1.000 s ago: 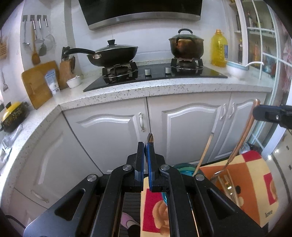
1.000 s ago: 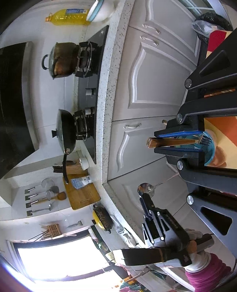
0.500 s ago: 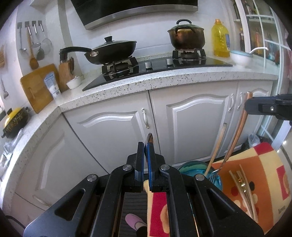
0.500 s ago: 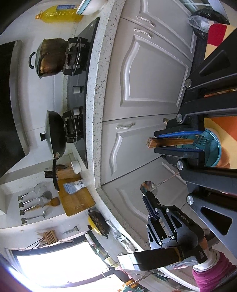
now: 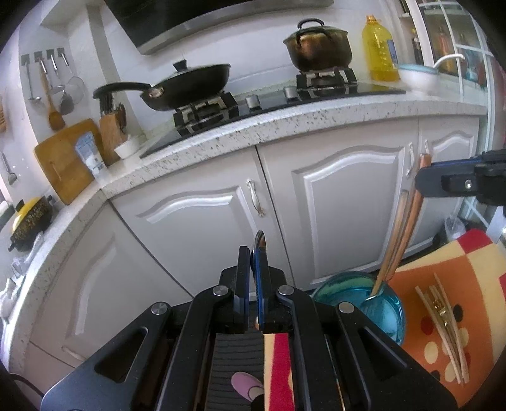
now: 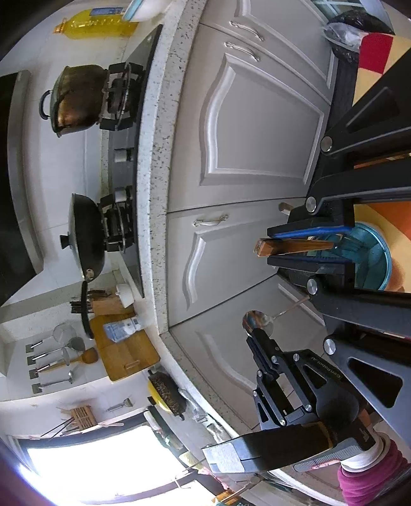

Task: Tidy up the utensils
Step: 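Carry the chopstick into the cup with the right tool while the left tool lowers the metal spoon in, then withdraw both open tools from the cup toward the remaining chopsticks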

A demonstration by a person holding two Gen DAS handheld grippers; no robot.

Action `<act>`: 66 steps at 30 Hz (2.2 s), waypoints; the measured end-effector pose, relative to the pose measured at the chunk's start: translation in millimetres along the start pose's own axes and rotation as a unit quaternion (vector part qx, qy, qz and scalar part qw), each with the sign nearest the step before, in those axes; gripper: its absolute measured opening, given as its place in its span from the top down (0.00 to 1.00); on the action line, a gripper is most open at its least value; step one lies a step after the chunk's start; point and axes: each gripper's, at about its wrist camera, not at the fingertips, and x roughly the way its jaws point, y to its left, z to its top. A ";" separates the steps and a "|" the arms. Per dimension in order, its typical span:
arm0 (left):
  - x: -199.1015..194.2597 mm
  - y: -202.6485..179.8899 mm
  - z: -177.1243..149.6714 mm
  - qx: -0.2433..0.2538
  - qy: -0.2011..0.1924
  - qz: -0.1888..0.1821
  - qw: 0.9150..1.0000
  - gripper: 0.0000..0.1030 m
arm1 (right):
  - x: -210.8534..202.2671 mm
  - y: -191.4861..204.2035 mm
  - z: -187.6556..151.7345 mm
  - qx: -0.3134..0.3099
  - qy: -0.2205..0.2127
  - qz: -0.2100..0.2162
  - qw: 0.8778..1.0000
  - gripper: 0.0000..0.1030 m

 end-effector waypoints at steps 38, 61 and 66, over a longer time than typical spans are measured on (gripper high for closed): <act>-30.6 -14.2 -26.7 -0.137 0.067 -0.095 0.984 0.62 | -6.8 -36.9 -75.3 0.085 0.044 -0.006 0.995 0.64; -89.2 -124.8 -20.3 -0.087 0.047 -0.166 0.981 0.57 | -120.6 -58.2 -137.0 0.103 -0.003 -0.116 0.988 0.58; -85.9 -138.5 -21.0 -0.079 0.055 -0.176 0.980 0.55 | -128.5 -71.9 -146.6 0.116 -0.001 -0.132 0.985 0.58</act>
